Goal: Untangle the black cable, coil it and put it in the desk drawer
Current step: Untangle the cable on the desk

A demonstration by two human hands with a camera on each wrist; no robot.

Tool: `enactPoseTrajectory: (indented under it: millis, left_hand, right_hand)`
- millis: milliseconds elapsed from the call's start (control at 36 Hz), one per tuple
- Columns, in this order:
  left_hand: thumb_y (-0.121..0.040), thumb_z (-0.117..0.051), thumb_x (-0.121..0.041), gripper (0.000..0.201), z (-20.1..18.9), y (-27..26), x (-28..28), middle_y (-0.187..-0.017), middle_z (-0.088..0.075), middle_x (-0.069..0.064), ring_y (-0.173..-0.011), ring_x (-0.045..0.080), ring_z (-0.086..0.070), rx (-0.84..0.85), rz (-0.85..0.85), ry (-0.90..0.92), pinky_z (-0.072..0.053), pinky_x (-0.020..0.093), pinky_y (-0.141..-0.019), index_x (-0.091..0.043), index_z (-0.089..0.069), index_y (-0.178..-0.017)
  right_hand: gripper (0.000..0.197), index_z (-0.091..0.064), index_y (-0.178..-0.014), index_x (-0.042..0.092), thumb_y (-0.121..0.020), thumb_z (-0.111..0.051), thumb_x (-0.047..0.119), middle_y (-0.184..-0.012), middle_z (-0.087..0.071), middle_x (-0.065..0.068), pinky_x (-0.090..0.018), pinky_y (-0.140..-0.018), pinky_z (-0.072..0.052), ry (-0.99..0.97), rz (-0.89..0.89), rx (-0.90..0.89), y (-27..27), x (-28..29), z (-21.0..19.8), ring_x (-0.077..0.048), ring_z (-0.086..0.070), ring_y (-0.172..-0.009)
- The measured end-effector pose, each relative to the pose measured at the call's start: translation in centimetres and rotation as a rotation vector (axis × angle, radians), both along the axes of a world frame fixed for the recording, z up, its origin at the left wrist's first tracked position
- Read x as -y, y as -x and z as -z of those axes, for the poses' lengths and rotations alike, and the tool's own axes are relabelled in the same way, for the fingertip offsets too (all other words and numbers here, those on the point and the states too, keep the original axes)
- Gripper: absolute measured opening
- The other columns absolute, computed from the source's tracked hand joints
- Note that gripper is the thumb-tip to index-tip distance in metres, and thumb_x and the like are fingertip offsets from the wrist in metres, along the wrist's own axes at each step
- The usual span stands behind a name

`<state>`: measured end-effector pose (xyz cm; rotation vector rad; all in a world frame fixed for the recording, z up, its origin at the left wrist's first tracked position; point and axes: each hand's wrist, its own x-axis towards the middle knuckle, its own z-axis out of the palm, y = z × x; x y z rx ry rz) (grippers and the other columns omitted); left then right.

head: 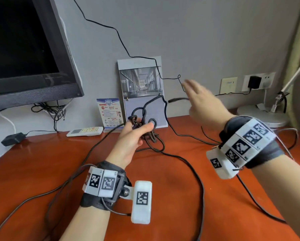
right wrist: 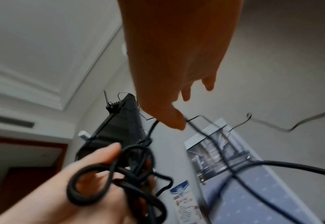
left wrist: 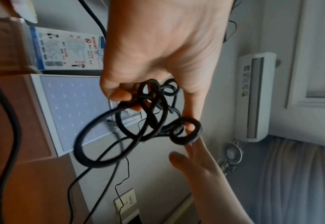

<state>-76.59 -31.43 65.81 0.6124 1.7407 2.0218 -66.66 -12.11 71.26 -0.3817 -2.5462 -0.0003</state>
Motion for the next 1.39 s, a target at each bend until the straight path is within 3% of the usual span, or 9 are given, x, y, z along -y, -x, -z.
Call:
enactPoseTrajectory:
  millis: [139, 222, 333, 500, 583, 806, 1000, 1222, 1389]
  left_hand:
    - [-0.065, -0.083, -0.020, 0.047, -0.6, -0.8, -0.3, -0.108, -0.067, -0.005, -0.098, 0.010, -0.064, -0.239, -0.005, 0.112, -0.046, 0.026, -0.085, -0.029, -0.058, -0.105]
    - [-0.068, -0.083, -0.013, 0.047, -0.9, -0.9, 0.0, -0.110, -0.064, -0.009, -0.095, 0.001, -0.061, -0.363, -0.004, 0.177, -0.043, 0.021, -0.089, -0.032, -0.056, -0.102]
    - [-0.070, -0.081, -0.013, 0.052, -1.3, -0.3, 0.8, -0.109, -0.061, -0.012, -0.099, -0.003, -0.056, -0.543, -0.018, 0.268, -0.040, 0.007, -0.082, -0.027, -0.055, -0.113]
    - [-0.073, -0.073, -0.017, 0.028, -1.7, -0.4, 0.9, -0.083, -0.068, -0.008, -0.086, 0.019, -0.062, -0.862, -0.152, 0.538, -0.047, 0.041, -0.090, -0.032, -0.062, -0.095]
    - [-0.077, -0.072, -0.019, 0.020, -2.3, -0.7, 0.9, -0.085, -0.068, -0.007, -0.089, 0.019, -0.063, -0.916, -0.222, 0.527, -0.047, 0.035, -0.089, -0.027, -0.066, -0.095]
    - [-0.081, -0.059, -0.039, 0.037, -2.7, -2.8, 0.6, -0.090, -0.061, -0.008, -0.089, 0.018, -0.058, -1.141, -0.209, 0.399, -0.044, 0.047, -0.088, -0.016, -0.056, -0.109]
    - [-0.083, -0.024, -0.047, 0.066, -2.0, -2.9, 1.0, -0.109, -0.046, -0.015, -0.098, -0.004, -0.025, -1.233, -0.044, 0.582, -0.015, 0.025, -0.085, -0.021, -0.046, -0.138]
    - [-0.096, -0.044, -0.017, 0.024, -4.3, -3.1, -0.4, -0.085, -0.052, -0.002, -0.076, 0.017, -0.052, -1.136, -0.040, 0.542, -0.042, 0.033, -0.074, -0.030, -0.064, -0.096]
    - [-0.094, -0.043, -0.015, 0.027, -5.8, -2.9, -1.2, -0.084, -0.066, 0.001, -0.078, 0.023, -0.057, -1.195, -0.032, 0.732, -0.048, 0.035, -0.073, -0.028, -0.061, -0.079]
  right_hand:
    - [0.066, -0.030, -0.147, 0.015, -0.086, -0.054, 0.009, -0.152, -0.030, -0.008, -0.042, -0.111, -0.024, -0.083, -0.297, 0.082, 1.5, 2.4, 0.5, -0.025, -0.026, -0.140]
    - [0.019, -0.061, -0.109, 0.010, -0.094, -0.049, 0.010, -0.097, -0.065, -0.005, -0.030, -0.079, -0.038, 0.023, -0.359, 0.036, 1.8, 2.3, 0.3, -0.030, -0.058, -0.099]
    - [0.016, -0.056, -0.079, 0.021, -0.093, -0.054, 0.013, -0.069, -0.055, 0.009, -0.016, -0.064, -0.036, 0.410, -0.500, 0.072, 0.2, 1.4, -0.3, -0.004, -0.050, -0.065]
    - [0.022, -0.061, -0.075, 0.030, -0.093, -0.055, 0.018, -0.079, -0.066, -0.012, -0.032, -0.070, -0.044, 0.430, -0.483, 0.189, -1.5, 1.0, -1.0, -0.022, -0.055, -0.071]
    - [0.015, -0.066, -0.090, 0.020, -0.092, -0.055, 0.010, -0.083, -0.066, -0.004, -0.012, -0.067, -0.040, 0.408, -0.472, 0.187, -2.2, 1.5, -0.9, -0.010, -0.052, -0.069]
    - [0.012, -0.051, -0.100, 0.016, -0.093, -0.052, 0.006, -0.061, -0.049, 0.002, -0.022, -0.057, -0.033, 0.457, -0.507, -0.098, -2.3, 3.7, 0.4, -0.008, -0.038, -0.052]
    - [0.027, -0.059, -0.109, 0.015, -0.089, -0.049, 0.000, -0.055, -0.047, 0.006, -0.011, -0.054, -0.036, 0.347, -0.455, -0.064, -2.1, 3.5, -1.0, -0.002, -0.044, -0.050]
    - [0.024, -0.052, -0.091, 0.020, -0.083, -0.049, -0.002, -0.067, -0.062, -0.015, -0.040, -0.066, -0.046, 0.239, -0.513, 0.016, -2.5, 4.4, 0.9, -0.035, -0.054, -0.063]
    - [0.021, -0.052, -0.091, 0.018, -0.082, -0.054, -0.001, -0.069, -0.066, -0.010, -0.030, -0.066, -0.043, 0.229, -0.523, 0.053, -3.6, 4.1, 0.7, -0.029, -0.056, -0.065]
